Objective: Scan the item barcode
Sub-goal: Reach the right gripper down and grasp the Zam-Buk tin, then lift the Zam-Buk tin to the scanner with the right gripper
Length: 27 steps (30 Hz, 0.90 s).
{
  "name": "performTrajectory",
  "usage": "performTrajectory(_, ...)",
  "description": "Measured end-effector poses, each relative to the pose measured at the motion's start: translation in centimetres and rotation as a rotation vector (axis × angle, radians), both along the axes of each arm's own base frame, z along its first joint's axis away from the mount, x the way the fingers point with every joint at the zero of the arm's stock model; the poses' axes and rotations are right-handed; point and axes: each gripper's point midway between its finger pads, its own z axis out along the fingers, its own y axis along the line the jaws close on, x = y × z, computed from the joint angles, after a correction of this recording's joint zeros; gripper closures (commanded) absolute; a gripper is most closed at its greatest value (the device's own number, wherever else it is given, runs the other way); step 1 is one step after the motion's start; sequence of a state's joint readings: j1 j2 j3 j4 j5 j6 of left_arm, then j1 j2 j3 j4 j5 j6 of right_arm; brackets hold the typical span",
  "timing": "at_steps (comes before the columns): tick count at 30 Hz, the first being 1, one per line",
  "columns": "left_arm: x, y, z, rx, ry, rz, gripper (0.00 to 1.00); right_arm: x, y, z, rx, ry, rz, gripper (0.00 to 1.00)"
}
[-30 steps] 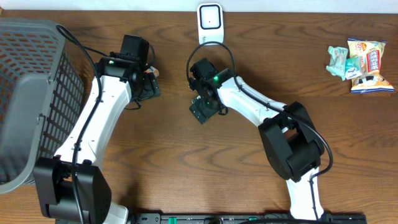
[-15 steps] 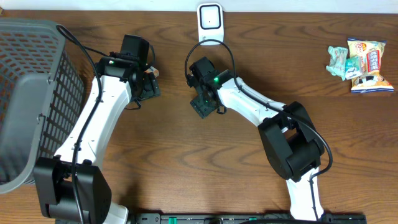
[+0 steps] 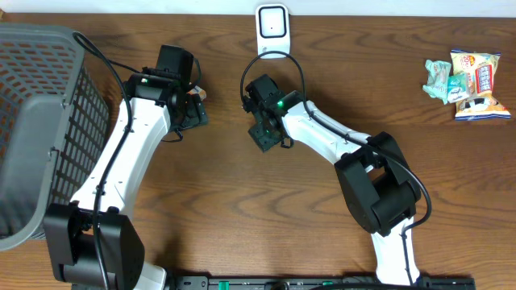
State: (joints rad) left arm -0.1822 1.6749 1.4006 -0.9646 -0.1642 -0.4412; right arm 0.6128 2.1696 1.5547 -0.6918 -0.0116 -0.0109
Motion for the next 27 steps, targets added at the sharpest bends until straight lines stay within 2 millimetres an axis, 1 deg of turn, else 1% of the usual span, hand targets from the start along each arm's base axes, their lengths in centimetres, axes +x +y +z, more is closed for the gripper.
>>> performTrajectory(4,0.0,0.0,0.0,0.000,0.000,0.000,0.02,-0.6,-0.1,0.2,0.026,0.048,-0.003,0.46)
performTrajectory(7,0.0,0.0,0.0,0.000,0.000,0.000,0.02,-1.4,-0.4,0.6,0.054,0.117,-0.011,0.47)
performTrajectory(11,0.0,0.0,0.0,0.000,0.000,0.000,0.02,-1.8,-1.0,2.2,0.109,0.212,-0.040,0.48)
performTrajectory(14,0.0,0.0,0.0,0.000,-0.001,0.000,0.02,-1.0,-1.3,4.5,0.199,0.263,-0.069,0.48)
performTrajectory(17,0.0,0.0,0.0,0.000,0.000,0.000,0.02,-0.2,-1.4,7.2,0.355,0.316,-0.070,0.49)
performTrajectory(20,0.0,0.0,0.0,0.000,0.000,0.000,0.02,0.4,-1.5,9.9,0.561,0.361,-0.036,0.48)
performTrajectory(23,0.0,0.0,0.0,0.000,0.000,0.000,0.02,1.0,-2.0,12.6,0.765,0.381,0.014,0.47)
performTrajectory(27,0.0,0.0,0.0,0.000,0.000,0.000,0.02,1.5,-2.5,15.2,0.939,0.367,0.077,0.47)
